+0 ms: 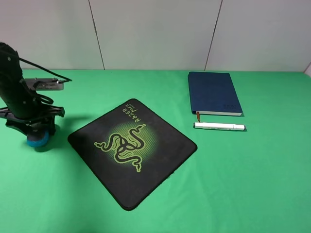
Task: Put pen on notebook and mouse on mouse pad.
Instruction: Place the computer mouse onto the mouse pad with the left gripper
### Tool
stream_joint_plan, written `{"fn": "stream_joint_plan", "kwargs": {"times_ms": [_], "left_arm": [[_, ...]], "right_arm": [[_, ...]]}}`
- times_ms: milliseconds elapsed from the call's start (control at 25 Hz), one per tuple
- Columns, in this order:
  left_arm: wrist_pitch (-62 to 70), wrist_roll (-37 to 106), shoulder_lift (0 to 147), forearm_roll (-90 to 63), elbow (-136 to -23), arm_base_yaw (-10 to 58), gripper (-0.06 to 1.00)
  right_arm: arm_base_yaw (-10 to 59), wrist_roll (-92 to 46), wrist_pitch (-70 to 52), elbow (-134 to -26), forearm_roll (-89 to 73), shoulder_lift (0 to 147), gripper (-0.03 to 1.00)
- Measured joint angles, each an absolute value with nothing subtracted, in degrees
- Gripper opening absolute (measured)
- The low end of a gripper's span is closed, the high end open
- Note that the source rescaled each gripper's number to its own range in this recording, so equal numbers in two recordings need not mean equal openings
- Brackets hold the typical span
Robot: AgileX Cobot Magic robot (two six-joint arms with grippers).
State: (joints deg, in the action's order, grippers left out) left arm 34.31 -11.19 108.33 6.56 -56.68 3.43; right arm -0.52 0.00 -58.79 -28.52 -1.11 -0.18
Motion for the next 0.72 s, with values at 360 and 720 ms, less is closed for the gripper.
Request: {"fn": "stream_joint_plan", "kwargs": {"times_ms": [360, 720], "left_arm": [[45.47, -11.25, 105.27, 5.69, -63.4, 3.72, 0.0], [46.79, -15.65, 105.27, 5.52, -64.15, 11.21, 0.0]], "right_arm": [[-0.52, 0.0, -58.79, -28.52, -1.11, -0.18, 1.0], [-0.52, 0.0, -58.79, -28.52, -1.11, -0.18, 1.0]]}}
